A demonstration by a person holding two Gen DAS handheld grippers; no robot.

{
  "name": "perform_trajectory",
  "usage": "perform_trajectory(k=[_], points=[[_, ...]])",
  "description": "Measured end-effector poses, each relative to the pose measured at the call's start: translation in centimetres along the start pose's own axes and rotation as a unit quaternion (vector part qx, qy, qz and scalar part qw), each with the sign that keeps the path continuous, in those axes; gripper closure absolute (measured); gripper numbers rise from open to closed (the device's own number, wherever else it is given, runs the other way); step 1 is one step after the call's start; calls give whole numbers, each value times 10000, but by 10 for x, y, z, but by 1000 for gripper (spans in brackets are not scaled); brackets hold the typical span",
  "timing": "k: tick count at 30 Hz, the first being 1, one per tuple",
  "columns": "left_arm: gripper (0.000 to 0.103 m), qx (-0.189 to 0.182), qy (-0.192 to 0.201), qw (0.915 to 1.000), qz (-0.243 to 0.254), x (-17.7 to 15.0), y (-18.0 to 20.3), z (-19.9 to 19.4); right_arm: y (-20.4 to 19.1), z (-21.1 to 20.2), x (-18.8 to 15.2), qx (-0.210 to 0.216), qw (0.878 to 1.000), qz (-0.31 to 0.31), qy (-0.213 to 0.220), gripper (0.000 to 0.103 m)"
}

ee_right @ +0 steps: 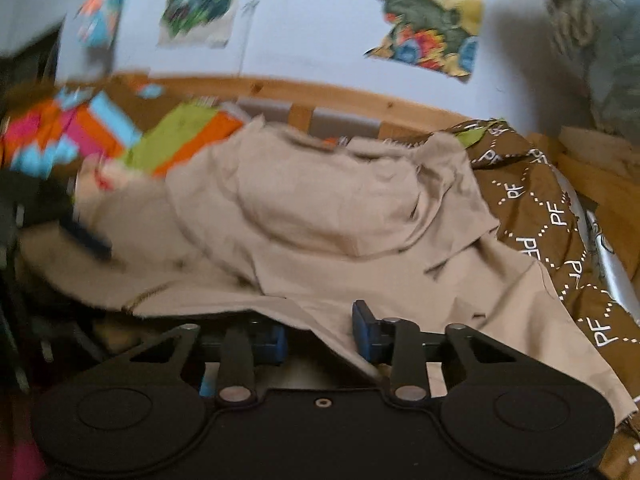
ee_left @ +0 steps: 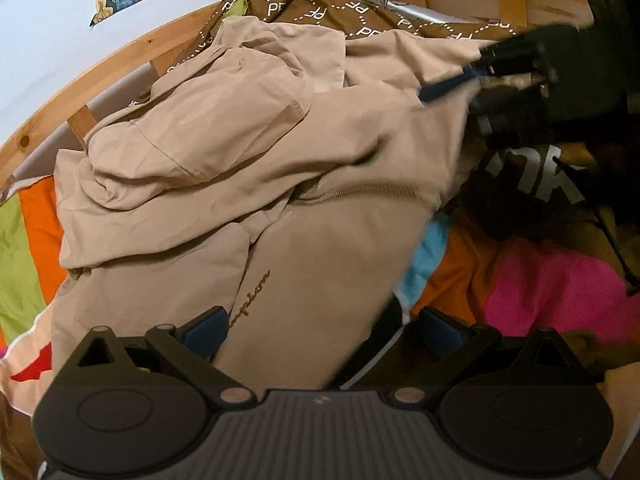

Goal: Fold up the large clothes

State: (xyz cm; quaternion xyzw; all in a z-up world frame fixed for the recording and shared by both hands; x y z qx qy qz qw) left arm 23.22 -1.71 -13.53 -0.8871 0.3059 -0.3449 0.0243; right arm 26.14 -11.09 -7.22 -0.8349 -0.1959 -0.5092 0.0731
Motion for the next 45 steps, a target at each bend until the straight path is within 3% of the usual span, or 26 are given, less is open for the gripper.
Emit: perform_trajectory(k=[4, 8, 14, 17, 20, 23, 25, 27, 29, 31, 34, 36, 37, 39, 41, 45], points=[[1, 220, -112, 9997, 10, -2, -5, 2, 8, 4, 13, 43, 9983, 575, 108, 70], [1, 306, -188, 9993, 58, -4, -11, 4, 9, 3, 10, 81, 9981, 599, 93, 70], [3, 1058, -292, 9908, 796, -9, -24, 10, 11, 3, 11, 118, 9975, 694, 92, 70], [8, 1176, -206, 9868, 1094, -12, -25, 6, 12, 2, 9, 129, 9970, 760, 73, 70], [18, 1178, -115, 9839, 1336, -15, -19, 2, 13, 3, 7, 153, 9967, 794, 38, 69], [34, 1008, -131, 9851, 1390, -15, -13, 3, 13, 2, 6, 163, 9966, 805, -10, 69], [73, 898, -107, 9846, 1499, -15, -10, 3, 13, 2, 4, 169, 9967, 787, -62, 69], [76, 980, -49, 9817, 1632, -14, -9, 2, 12, 0, 2, 156, 9971, 724, -159, 69], [84, 1003, 58, 9834, 1514, -12, -13, -2, 11, -3, -2, 203, 9976, 576, -319, 67], [90, 908, 147, 9889, 1164, -5, -23, -9, 8, -8, -5, 281, 9984, 176, -464, 59], [93, 673, 218, 9964, 475, 12, -44, -20, 1, -21, -3, 230, 9958, -780, -423, 44], [93, 570, 289, 9979, 75, 26, -57, -26, -9, -28, -3, 370, 9905, -1256, -423, 39], [94, 514, 327, 9981, -100, 34, -63, -29, -16, -30, -3, 464, 9873, -1462, -409, 31], [93, 412, 381, 9979, -317, 45, -72, -32, -24, -29, -8, 351, 9822, -1801, -412, 26], [93, 353, 410, 9975, -462, 53, -77, -34, -28, -20, -21, 127, 9722, -2247, -654, 31], [93, 366, 411, 9972, -497, 50, -73, -34, -6, 1, -51, -671, 9504, -2794, -1191, 63]])
Point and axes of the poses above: each gripper's, at about its wrist camera, not at the fingertips, and z roughly the way its jaws point, y to its right, x to its top, the point moved 10 cm from there along z, roughly the way its jaws point
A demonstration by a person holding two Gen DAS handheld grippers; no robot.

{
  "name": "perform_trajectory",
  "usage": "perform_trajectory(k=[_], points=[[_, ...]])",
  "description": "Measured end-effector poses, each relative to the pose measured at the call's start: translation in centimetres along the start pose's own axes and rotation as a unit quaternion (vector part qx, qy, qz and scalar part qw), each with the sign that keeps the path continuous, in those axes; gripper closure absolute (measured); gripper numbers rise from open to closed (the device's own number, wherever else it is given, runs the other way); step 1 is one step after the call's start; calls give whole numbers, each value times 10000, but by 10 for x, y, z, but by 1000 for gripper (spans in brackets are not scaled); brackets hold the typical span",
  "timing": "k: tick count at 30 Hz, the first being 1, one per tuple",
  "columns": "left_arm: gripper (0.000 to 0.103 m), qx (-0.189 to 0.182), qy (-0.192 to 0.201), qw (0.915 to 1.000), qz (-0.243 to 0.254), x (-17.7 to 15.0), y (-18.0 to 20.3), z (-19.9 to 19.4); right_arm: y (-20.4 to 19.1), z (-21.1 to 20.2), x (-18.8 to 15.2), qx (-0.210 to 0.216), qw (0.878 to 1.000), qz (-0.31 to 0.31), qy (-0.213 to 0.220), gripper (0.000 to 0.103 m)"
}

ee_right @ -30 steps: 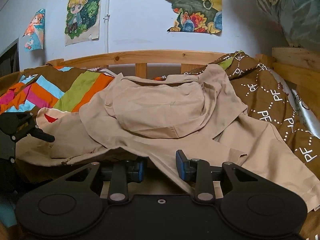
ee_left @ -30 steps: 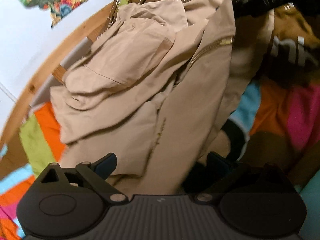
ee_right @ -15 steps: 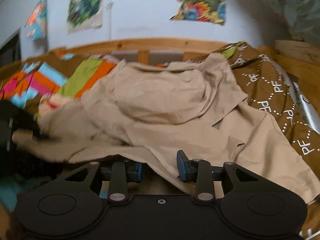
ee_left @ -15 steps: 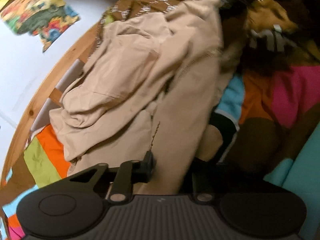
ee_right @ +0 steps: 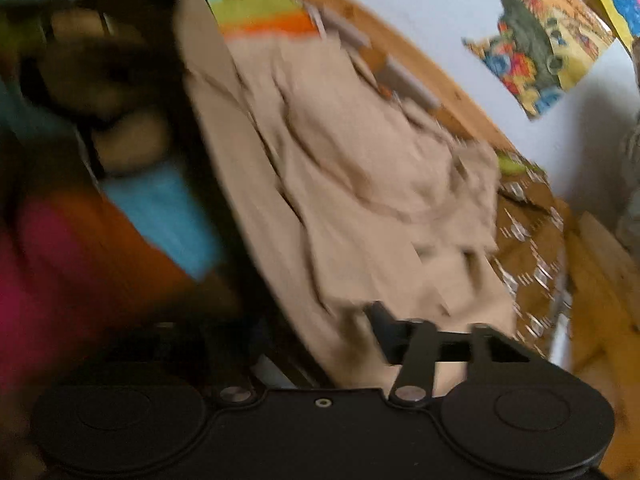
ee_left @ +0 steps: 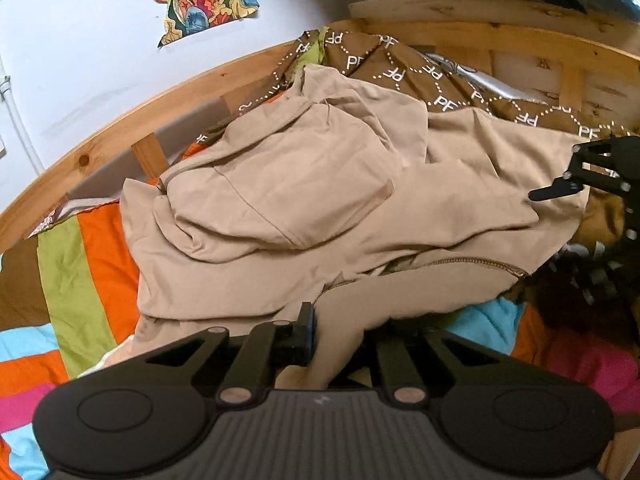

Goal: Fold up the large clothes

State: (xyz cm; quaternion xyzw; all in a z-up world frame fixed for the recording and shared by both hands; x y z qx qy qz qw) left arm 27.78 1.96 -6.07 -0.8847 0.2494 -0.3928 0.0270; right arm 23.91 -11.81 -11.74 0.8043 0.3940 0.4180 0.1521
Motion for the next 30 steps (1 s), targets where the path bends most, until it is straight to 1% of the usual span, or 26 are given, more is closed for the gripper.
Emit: perform_trajectory(k=[1, 2, 4, 5, 6, 7, 9, 10, 12, 13, 14, 16, 20, 22, 23, 24, 25, 26, 27, 28, 29, 30], points=[[93, 7, -28, 10000, 34, -5, 3, 1, 7, 5, -7, -153, 9998, 77, -107, 69], [93, 14, -48, 10000, 83, -10, 6, 2, 14, 7, -12, -205, 9995, 236, -107, 71], [90, 118, -75, 9996, 227, -23, 14, 3, 27, 7, -14, -321, 9979, 562, -24, 86], [87, 166, -104, 9993, 306, -29, 19, 3, 32, 5, -13, -365, 9968, 707, 48, 87], [79, 226, -151, 9988, 402, -37, 24, 3, 38, 3, -10, -378, 9952, 896, 141, 87], [65, 353, -213, 9977, 529, -46, 27, 5, 43, 1, -7, -389, 9930, 1090, 247, 89], [46, 691, -335, 9938, 807, -63, 31, 6, 54, -3, 0, -412, 9874, 1454, 462, 91], [46, 861, -407, 9910, 941, -73, 31, 7, 60, -6, 3, -421, 9843, 1618, 565, 91], [46, 1083, -594, 9867, 1053, -88, 29, 8, 69, -8, 8, -420, 9782, 1903, 724, 91], [46, 1257, -712, 9839, 1051, -97, 23, 8, 72, -9, 10, -410, 9755, 2016, 785, 91], [46, 1389, -750, 9822, 1021, -102, 17, 7, 74, -10, 11, -408, 9733, 2098, 835, 91], [41, 1681, -811, 9782, 913, -112, 1, 2, 76, -11, 13, -405, 9723, 2127, 882, 91], [41, 2076, -987, 9706, 712, -126, -30, -6, 73, -7, 9, -443, 9753, 2005, 808, 90], [44, 2140, -1033, 9693, 636, -130, -43, -6, 70, -2, 3, -556, 9810, 1752, 627, 79], [47, 2125, -1018, 9699, 607, -131, -45, -7, 68, 2, -2, -692, 9862, 1431, 471, 74], [57, 2094, -1012, 9708, 583, -131, -48, -7, 66, 4, -7, -790, 9899, 1116, 374, 67], [67, 2042, -999, 9722, 562, -130, -50, -6, 66, 7, -15, -843, 9923, 864, 258, 67], [75, 1999, -975, 9734, 555, -129, -48, -6, 66, 8, -22, -856, 9929, 809, 167, 67], [84, 1946, -937, 9748, 566, -128, -45, -7, 68, 8, -28, -803, 9930, 863, 95, 68], [91, 1926, -876, 9755, 603, -126, -45, -6, 70, 8, -31, -740, 9927, 951, 67, 75], [93, 1891, -834, 9765, 608, -124, -44, -6, 71, 6, -32, -712, 9923, 1009, 61, 83], [96, 1851, -820, 9779, 532, -122, -44, -7, 71, 4, -30, -729, 9922, 1009, 71, 95]])
Point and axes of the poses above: each gripper's, at about its wrist camera, not at the fingertips, and z roughly the way its jaws point, y to its right, x to its top, the point moved 10 cm from there along z, roughly the way its jaws point
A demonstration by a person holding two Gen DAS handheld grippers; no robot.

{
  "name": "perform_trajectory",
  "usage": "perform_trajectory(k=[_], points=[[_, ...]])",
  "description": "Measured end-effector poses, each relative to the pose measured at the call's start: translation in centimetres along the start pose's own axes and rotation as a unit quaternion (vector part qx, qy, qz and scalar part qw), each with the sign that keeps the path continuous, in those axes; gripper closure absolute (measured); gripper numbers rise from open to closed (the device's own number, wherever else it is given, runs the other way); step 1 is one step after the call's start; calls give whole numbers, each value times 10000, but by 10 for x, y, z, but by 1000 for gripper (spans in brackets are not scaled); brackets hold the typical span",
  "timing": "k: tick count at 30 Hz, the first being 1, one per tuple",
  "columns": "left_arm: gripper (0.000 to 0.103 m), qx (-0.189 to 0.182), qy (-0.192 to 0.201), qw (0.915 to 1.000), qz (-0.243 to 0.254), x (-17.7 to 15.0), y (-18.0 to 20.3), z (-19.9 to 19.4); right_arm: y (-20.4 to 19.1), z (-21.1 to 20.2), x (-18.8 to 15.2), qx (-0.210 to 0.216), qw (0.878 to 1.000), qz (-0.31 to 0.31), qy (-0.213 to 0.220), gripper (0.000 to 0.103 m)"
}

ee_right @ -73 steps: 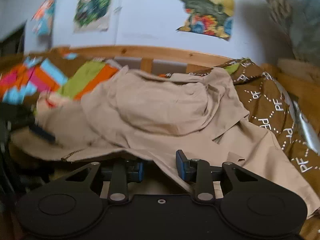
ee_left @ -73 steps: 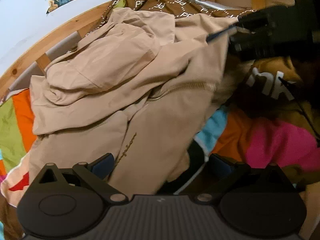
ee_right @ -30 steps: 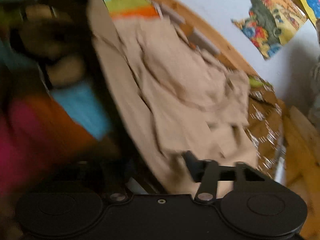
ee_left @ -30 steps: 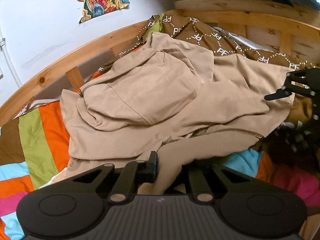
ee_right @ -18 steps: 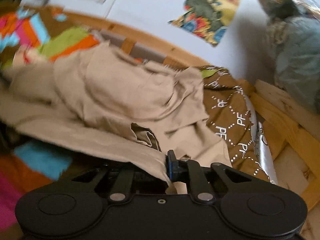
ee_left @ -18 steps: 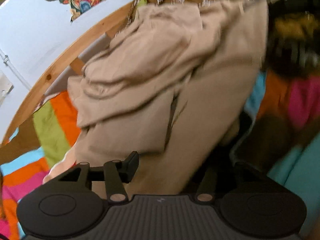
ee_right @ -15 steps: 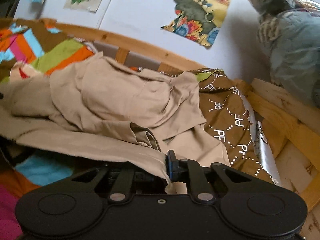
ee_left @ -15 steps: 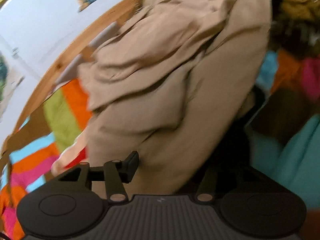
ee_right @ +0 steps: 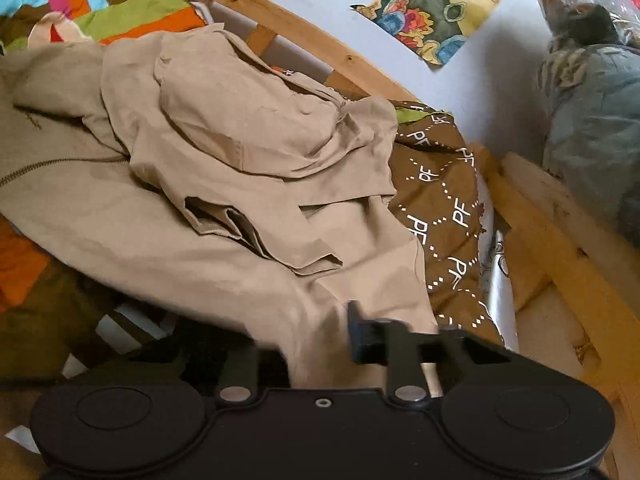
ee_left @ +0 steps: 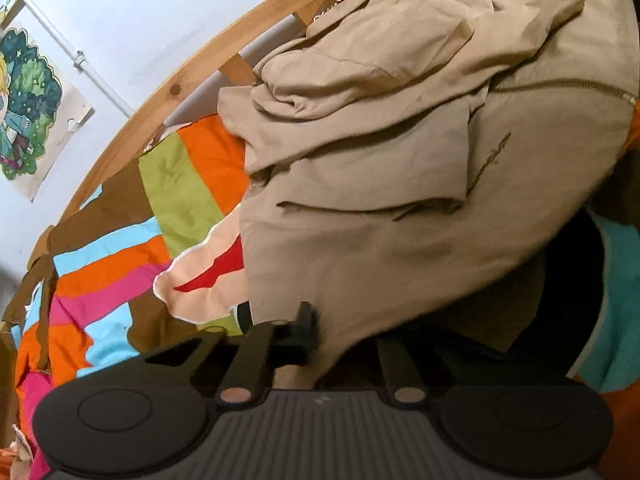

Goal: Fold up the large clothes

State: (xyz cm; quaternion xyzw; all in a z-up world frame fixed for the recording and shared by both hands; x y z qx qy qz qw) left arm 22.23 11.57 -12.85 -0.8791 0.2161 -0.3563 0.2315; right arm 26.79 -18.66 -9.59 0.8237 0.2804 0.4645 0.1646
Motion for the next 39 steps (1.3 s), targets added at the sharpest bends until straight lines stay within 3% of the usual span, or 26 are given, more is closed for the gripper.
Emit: perform_trajectory(k=[7, 11, 16, 20, 23, 25, 29, 31, 34, 36, 39], points=[[101, -304, 443, 9916, -1173, 4, -34, -36, -10, -47, 19, -83, 9998, -91, 125, 101], [101, -391, 632, 9867, -1445, -7, -54, -70, -13, -95, 26, -17, 9998, -64, 172, 102], [101, -627, 590, 9821, -1672, -33, -71, -111, -18, -156, 35, 337, 9992, -98, 191, 101], [101, -830, 588, 9804, -1687, -24, -85, -122, -14, -167, 54, 588, 9977, -257, 211, 101], [100, -859, 656, 9806, -1635, 6, -101, -115, 3, -147, 74, 620, 9976, -263, 149, 98], [100, -914, 633, 9805, -1622, 32, -114, -101, 21, -120, 88, 735, 9973, 93, 20, 95], [100, -885, 480, 9826, -1560, 85, -135, -53, 51, -57, 107, 864, 9933, 739, -223, 91], [100, -909, 288, 9819, -1635, 105, -142, -16, 60, -16, 108, 847, 9913, 948, -351, 84], [99, -950, -1, 9811, -1684, 114, -141, 44, 67, 42, 96, 891, 9839, 1437, -581, 78], [97, -1069, -343, 9787, -1718, 106, -133, 87, 68, 78, 82, 1013, 9722, 1972, -755, 73], [84, -1453, -781, 9614, -2203, 86, -124, 134, 62, 107, 65, 1207, 9532, 2644, -831, 70]])
Point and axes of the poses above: each gripper's, at about its wrist camera, not at the fingertips, and z roughly the way its jaws point, y to its right, x to its top, the point moved 10 cm from there along z, roughly the way its jaws point
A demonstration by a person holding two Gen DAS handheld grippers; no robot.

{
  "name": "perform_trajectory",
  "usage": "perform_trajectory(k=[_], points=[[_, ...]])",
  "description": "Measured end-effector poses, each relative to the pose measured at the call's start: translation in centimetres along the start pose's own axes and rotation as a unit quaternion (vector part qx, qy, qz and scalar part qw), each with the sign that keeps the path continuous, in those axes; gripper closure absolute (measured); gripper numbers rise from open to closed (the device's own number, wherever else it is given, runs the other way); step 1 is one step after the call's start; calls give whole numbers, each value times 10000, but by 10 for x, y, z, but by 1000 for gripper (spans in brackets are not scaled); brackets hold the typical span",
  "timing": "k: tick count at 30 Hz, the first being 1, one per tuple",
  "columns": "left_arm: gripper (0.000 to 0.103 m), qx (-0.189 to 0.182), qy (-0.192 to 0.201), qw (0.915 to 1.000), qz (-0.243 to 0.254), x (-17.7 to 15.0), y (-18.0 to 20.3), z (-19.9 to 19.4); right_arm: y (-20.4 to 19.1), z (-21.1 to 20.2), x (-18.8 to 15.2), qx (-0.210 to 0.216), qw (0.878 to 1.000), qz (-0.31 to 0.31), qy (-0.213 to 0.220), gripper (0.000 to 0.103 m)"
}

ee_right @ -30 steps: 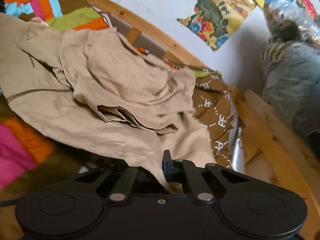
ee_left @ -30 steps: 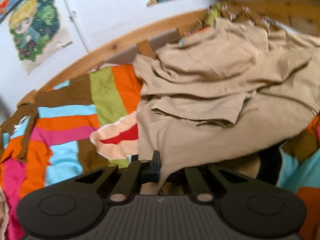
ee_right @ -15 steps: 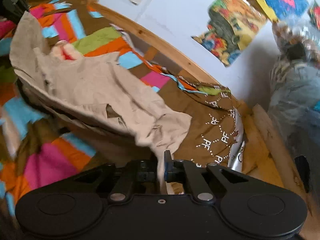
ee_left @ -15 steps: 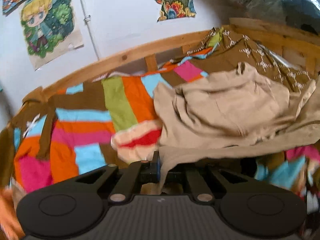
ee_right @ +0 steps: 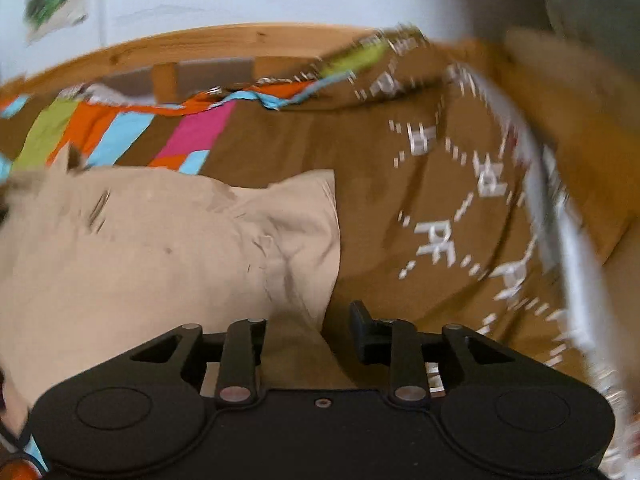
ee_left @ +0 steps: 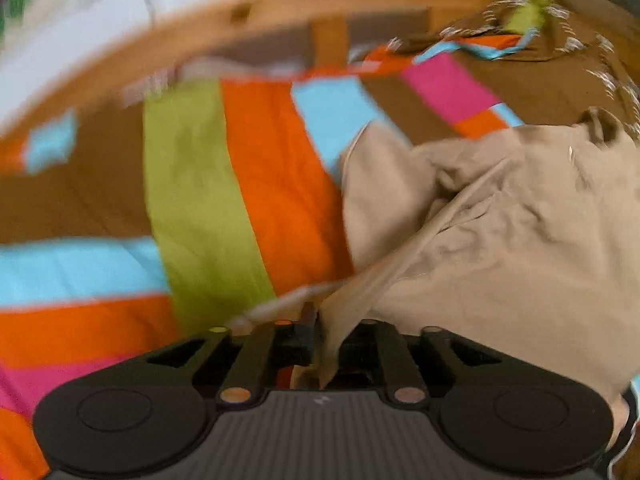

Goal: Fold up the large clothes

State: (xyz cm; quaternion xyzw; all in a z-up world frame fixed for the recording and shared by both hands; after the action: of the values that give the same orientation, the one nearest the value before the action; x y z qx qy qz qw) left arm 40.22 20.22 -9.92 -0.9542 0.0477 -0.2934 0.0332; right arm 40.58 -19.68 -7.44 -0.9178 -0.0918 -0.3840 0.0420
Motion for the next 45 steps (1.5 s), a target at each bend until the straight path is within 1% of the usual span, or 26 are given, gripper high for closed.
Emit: perform_trajectory(k=[2, 3, 4, 6, 9, 10, 12, 13, 14, 18, 20, 22, 23, 24, 26, 27, 28, 30, 33, 37, 39, 41, 42, 43, 44, 45], points=[[77, -335, 48, 9984, -462, -4, -9, 5, 7, 1, 2, 205, 9983, 463, 301, 64], [57, -444, 131, 9969, -632, -5, -14, 2, 11, -3, 5, 318, 9959, 693, 479, 58], [24, -525, 264, 9953, -775, -5, -21, -3, 16, -9, 9, 453, 9920, 951, 691, 45], [6, -653, 604, 9907, -1027, -3, -36, -19, 27, -25, 16, 615, 9833, 1326, 1081, 26], [3, -981, 1033, 9765, -1618, -2, -59, -45, 42, -52, 19, 731, 9711, 1688, 1519, 14], [3, -1057, 1120, 9688, -1942, -5, -69, -52, 45, -62, 16, 699, 9698, 1719, 1582, 8], [3, -1165, 1277, 9574, -2315, -8, -79, -63, 43, -80, 4, 673, 9705, 1602, 1672, 1], [3, -1246, 1364, 9532, -2395, -12, -81, -69, 39, -88, -5, 701, 9723, 1436, 1703, 1], [3, -1282, 1390, 9523, -2397, -16, -80, -72, 34, -94, -15, 702, 9745, 1273, 1710, 1], [2, -1255, 1028, 9654, -2041, -45, -55, -64, 14, -105, -59, 530, 9848, 548, 1562, 1], [2, -1150, 787, 9739, -1789, -57, -39, -54, 3, -95, -67, 138, 9909, -153, 1330, 1], [4, -895, 594, 9814, -1589, -63, -30, -42, 1, -85, -64, -262, 9896, -439, 1342, 12], [8, -790, 542, 9830, -1564, -65, -28, -35, 3, -82, -59, -232, 9889, -302, 1434, 13], [18, -708, 464, 9835, -1598, -63, -28, -29, 6, -80, -55, -132, 9878, -55, 1548, 16], [46, -705, 258, 9795, -1869, -62, -30, -18, 19, -70, -41, -53, 9833, 502, 1746, 31], [73, -730, 258, 9758, -2045, -63, -31, -17, 25, -66, -36, -160, 9820, 625, 1774, 56], [88, -746, 329, 9719, -2207, -61, -34, -17, 31, -64, -30, -303, 9794, 716, 1866, 78], [90, -719, 510, 9666, -2406, -59, -38, -22, 43, -64, -24, -464, 9733, 953, 2034, 81], [91, -814, 563, 9564, -2748, -68, -43, -27, 64, -56, -36, -429, 9707, 1441, 1876, 80], [87, -1419, 184, 9121, -3842, -97, -60, -9, 76, -40, -56, -527, 9735, 1638, 1509, 68], [82, -1562, 157, 8969, -4134, -101, -65, -6, 79, -43, -56, -509, 9705, 1788, 1536, 62], [79, -1589, 184, 8908, -4252, -101, -69, -8, 81, -54, -55, -472, 9676, 1892, 1606, 45], [75, -1571, 261, 8901, -4271, -100, -69, -11, 80, -62, -56, -468, 9670, 1885, 1647, 32], [64, -1527, 357, 8926, -4227, -98, -69, -15, 80, -70, -56, -478, 9665, 1893, 1669, 23], [56, -1451, 469, 8985, -4117, -96, -68, -20, 80, -77, -57, -480, 9657, 1943, 1655, 20], [41, -1378, 587, 9053, -3976, -94, -65, -25, 79, -84, -58, -456, 9651, 2020, 1603, 19]])
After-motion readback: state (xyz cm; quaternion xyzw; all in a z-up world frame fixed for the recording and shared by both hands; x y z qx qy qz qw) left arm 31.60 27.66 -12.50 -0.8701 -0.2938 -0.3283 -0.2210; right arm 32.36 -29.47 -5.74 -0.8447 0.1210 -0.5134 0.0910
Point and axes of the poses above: each gripper's, at about its wrist camera, not at the fingertips, and z roughly the way its jaws point, y to its right, x to its top, the point moved 10 cm from there along z, roughly the way its jaws point
